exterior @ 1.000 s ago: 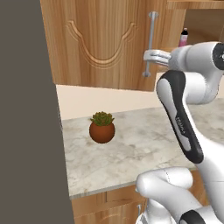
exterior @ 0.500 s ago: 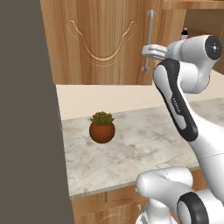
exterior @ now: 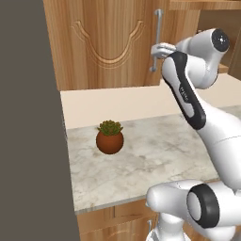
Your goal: Pick the candle and candle from the dining table and place them in the open cabinet. Close the cabinet after placing the objects.
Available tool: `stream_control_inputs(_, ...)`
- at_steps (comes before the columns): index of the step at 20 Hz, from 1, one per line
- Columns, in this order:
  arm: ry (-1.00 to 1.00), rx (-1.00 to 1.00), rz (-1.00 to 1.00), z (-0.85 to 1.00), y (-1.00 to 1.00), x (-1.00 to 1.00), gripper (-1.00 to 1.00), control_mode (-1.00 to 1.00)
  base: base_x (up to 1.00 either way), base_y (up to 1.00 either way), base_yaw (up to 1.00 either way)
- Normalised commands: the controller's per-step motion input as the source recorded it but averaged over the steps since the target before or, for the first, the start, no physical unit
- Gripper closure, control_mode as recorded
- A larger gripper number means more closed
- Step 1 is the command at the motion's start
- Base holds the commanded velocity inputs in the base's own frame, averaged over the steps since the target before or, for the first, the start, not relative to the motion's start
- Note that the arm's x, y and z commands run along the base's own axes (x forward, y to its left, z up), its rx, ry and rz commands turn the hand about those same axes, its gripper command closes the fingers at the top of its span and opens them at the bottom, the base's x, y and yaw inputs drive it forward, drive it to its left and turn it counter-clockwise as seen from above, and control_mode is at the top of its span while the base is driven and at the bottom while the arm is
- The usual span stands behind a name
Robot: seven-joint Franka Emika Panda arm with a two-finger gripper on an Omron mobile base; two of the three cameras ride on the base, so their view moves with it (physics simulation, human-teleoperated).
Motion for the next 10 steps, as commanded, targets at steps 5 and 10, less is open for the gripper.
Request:
stream_control_inputs(5,0.07,-0.05,-0.05,-0.43,0.06,0.55,-1.00,-1.00,0.00,0.00,0.00)
stream_control_inputs(10,0.02,-0.03,-0.07,-0.46,0.13,0.51,-1.00,-1.00,0.00,0.00,0.00)
